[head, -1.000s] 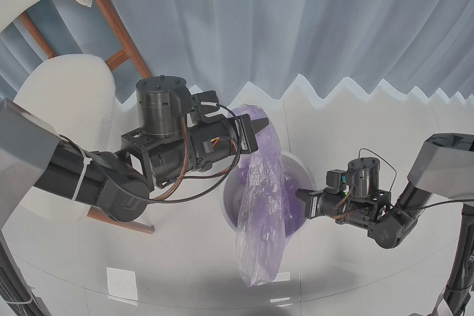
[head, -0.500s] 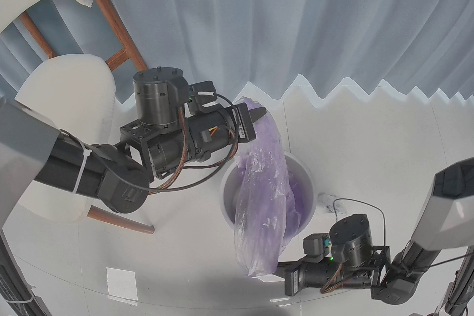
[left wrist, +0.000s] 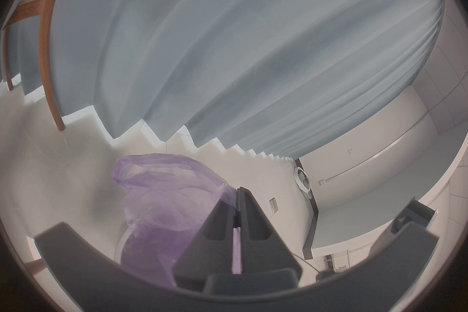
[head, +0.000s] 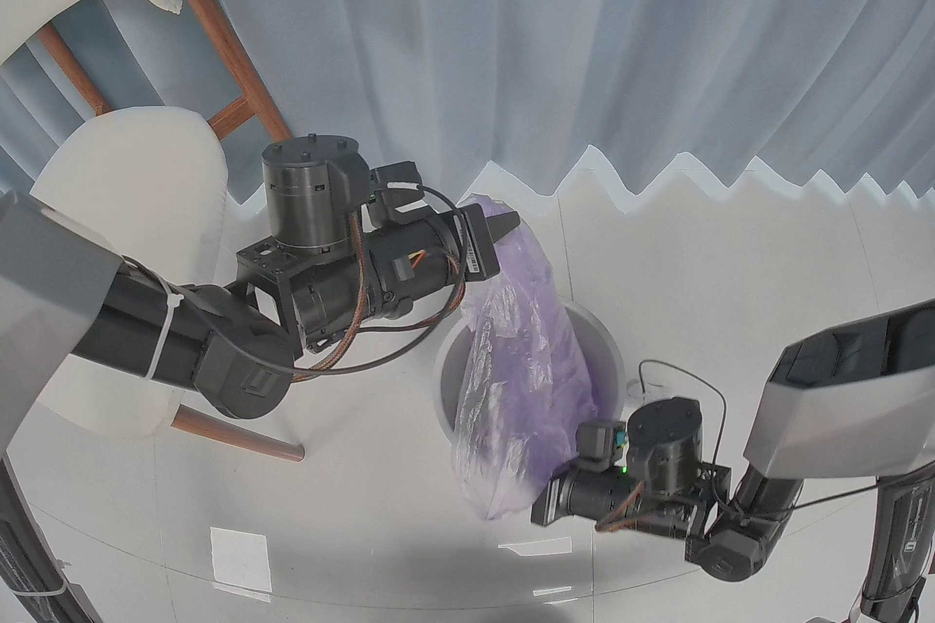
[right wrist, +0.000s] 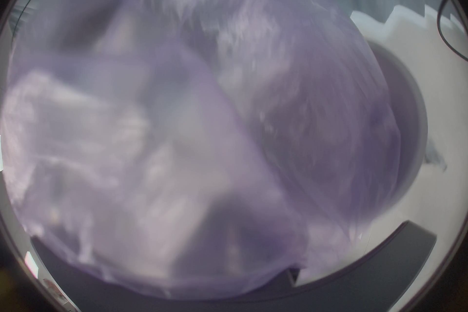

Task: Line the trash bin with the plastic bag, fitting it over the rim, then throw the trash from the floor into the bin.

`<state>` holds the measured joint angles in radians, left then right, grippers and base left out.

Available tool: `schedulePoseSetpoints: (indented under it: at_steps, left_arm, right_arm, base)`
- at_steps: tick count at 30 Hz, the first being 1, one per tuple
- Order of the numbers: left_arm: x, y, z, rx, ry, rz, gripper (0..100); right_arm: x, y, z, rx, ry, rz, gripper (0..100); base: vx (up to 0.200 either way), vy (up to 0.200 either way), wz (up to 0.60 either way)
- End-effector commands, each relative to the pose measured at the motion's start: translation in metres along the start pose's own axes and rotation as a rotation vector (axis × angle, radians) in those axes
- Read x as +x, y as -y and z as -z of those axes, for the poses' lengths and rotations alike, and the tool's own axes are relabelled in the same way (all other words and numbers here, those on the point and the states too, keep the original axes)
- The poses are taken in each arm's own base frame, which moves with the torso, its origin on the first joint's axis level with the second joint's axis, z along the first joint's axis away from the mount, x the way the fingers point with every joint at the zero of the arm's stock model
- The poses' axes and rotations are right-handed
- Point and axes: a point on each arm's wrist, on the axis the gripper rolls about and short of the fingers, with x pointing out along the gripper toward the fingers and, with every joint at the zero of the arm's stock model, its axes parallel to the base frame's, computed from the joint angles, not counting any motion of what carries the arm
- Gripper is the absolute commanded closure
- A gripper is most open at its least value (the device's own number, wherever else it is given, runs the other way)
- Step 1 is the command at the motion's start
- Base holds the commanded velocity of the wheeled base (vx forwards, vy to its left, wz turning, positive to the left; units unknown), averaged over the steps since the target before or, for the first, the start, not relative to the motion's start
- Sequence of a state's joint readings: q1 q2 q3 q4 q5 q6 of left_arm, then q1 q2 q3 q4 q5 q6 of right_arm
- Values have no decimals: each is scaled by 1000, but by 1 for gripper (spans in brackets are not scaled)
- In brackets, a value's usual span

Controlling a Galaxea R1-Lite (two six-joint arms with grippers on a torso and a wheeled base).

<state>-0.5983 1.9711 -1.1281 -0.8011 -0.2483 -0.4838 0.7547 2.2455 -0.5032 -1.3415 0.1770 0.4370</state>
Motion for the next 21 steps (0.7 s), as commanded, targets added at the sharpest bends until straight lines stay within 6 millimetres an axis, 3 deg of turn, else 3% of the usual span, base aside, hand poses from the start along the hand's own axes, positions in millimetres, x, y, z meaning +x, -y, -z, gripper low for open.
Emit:
schedulePoseSetpoints:
  at_steps: [1, 6, 12, 16, 20, 21]
  left_arm:
    - [-3, 0, 8, -3, -24, -4, 100]
    - [-8, 4, 32, -7, -86, 4, 100]
    - [-12, 3, 40, -1, -82, 9, 100]
    - [-14, 2, 38, -3, -74, -14, 100]
    - [-16, 0, 39, -4, -74, -33, 100]
    - [-17, -1, 41, -5, -83, -38, 100]
  right_arm:
    - [23, 35, -38, -28, 160, 62, 100]
    - [41, 39, -38, -35, 177, 100, 100]
    - [26, 18, -19, -41, 85, 80, 100]
    - [-4, -2, 8, -45, -28, 63, 100]
    - [-33, -24, 14, -38, -58, 21, 100]
    - [-51, -32, 17, -28, -78, 4, 100]
  base:
    - [0, 0, 0]
    - [0, 0, 0]
    - [0, 0, 0]
    - [0, 0, 0]
    - [0, 0, 0]
    - [0, 0, 0]
